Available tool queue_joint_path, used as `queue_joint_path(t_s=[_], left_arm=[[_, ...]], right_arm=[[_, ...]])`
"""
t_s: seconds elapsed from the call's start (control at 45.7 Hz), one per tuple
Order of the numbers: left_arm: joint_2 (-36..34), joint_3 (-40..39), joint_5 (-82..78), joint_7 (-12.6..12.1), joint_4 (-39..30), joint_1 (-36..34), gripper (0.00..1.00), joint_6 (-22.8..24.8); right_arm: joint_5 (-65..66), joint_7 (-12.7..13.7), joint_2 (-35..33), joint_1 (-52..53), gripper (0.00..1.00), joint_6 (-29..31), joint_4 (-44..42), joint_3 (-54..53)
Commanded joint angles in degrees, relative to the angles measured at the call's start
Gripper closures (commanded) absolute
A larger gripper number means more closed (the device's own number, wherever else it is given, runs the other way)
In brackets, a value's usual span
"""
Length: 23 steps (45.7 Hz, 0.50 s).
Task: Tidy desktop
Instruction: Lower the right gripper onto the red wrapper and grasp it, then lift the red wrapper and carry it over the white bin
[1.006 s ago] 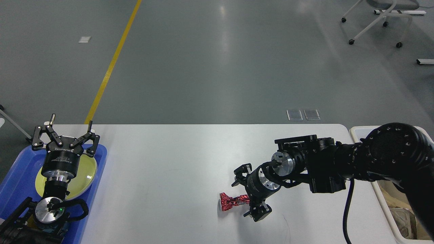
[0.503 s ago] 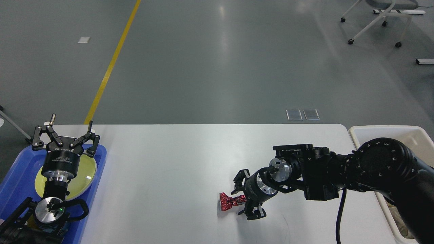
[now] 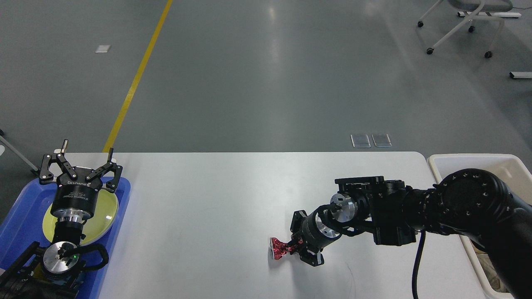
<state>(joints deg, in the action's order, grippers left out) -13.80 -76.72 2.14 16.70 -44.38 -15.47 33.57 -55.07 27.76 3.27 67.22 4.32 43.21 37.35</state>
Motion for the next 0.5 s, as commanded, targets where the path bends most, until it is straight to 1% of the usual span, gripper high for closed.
queue_joint_path(t_s=[0.0, 0.044, 0.153, 0.284, 0.415, 0.481], left_arm=[[0.0, 0.0, 0.0, 0.0, 0.0, 0.0, 0.04, 0.0], [0.0, 0.0, 0.0, 0.0, 0.0, 0.0, 0.04, 0.0], [0.0, 0.0, 0.0, 0.0, 0.0, 0.0, 0.04, 0.0], [0.0, 0.0, 0.0, 0.0, 0.0, 0.0, 0.04, 0.0], [0.0, 0.0, 0.1, 0.0, 0.0, 0.0, 0.04, 0.0], [0.0, 0.0, 0.0, 0.0, 0.0, 0.0, 0.04, 0.0]], right_arm=[[-0.7, 0.1, -0.2, 1.3, 1.00, -0.2, 1.5, 0.0], [-0.6, 0.1, -0.5, 1.6, 1.00, -0.2, 2.1, 0.0], [-0.1, -0.1, -3.6, 4.8, 1.00, -0.2, 7.1, 0.1], [1.0, 0.0, -4.9, 10.1, 1.00, 0.9, 13.3, 2.3], [6.7, -0.1, -7.2, 16.3, 1.00, 1.3, 21.5, 6.4], [10.1, -0.1, -8.7, 19.6, 1.00, 3.3, 25.4, 7.7]])
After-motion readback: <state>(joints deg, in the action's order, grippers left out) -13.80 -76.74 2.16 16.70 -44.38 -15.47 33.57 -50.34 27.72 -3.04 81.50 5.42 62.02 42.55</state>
